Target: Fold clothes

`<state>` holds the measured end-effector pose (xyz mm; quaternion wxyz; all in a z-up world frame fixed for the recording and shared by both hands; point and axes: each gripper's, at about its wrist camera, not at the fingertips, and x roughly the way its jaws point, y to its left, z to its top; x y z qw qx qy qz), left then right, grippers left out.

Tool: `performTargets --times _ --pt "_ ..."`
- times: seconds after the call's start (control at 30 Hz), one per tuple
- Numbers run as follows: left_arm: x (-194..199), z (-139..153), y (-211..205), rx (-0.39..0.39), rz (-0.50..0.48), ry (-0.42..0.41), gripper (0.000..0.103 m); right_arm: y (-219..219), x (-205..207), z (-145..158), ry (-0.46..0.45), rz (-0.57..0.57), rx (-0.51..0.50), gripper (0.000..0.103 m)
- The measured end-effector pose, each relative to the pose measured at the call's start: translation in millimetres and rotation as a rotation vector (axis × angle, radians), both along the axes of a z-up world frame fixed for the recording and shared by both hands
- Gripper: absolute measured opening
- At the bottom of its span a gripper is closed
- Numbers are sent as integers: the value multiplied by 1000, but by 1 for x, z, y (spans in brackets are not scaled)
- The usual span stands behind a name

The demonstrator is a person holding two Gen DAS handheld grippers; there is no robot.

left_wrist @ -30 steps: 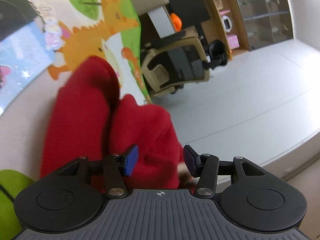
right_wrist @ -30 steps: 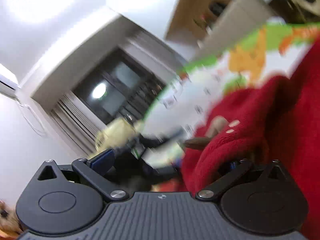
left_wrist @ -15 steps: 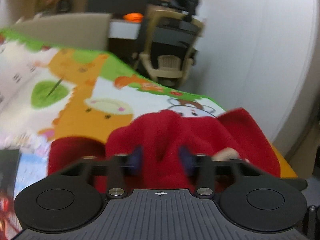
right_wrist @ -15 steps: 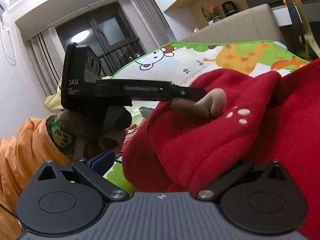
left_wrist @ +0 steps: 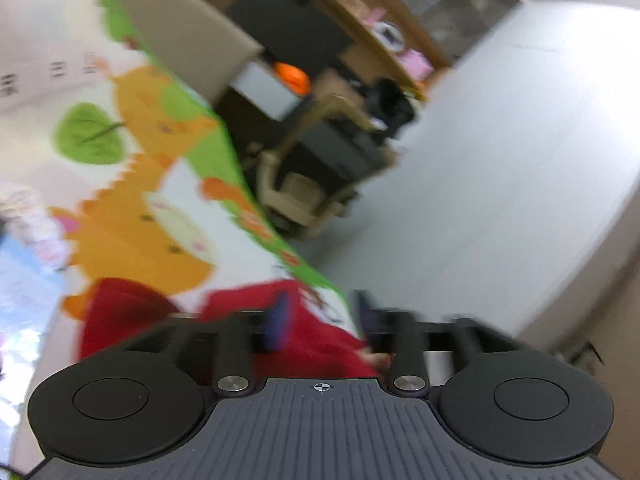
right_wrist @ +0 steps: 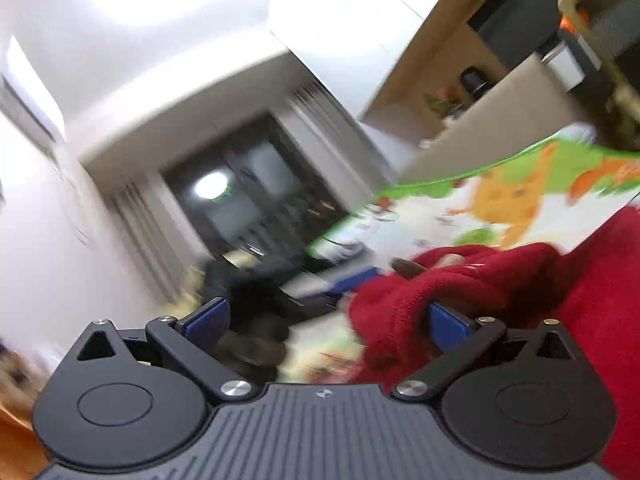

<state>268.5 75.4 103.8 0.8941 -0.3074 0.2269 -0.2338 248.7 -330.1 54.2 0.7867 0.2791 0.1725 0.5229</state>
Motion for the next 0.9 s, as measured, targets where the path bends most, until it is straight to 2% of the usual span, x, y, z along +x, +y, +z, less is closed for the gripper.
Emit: performTargets --times 0.07,0.2,0.3,0.37,0.47,0.57,0.63,0.73,0.8,0.9 --pt "2 3 -9 38 4 -10 64 6 1 -8 33 23 -4 103" --pt "0 -10 2 -59 59 23 71 18 3 -25 102 72 -4 103" --pt "-7 -31 17 -137 90 93 74 50 26 -40 199 114 37 103" --pt "-12 -40 26 -154 110 128 74 75 47 -48 259 106 13 103" --pt "-19 -42 41 -163 146 118 77 97 70 -57 291 42 -14 103" --pt "-22 -40 54 -207 182 86 80 104 82 -56 280 45 17 103" --pt "-21 -42 60 -247 197 75 81 95 80 -48 250 89 78 103" --pt "-23 -41 63 -273 204 67 84 65 67 -25 137 178 251 103" --pt "-23 -39 64 -272 201 58 85 42 52 -7 23 200 292 103" --pt "-22 -28 57 -272 156 4 89 18 33 6 -88 175 145 103"
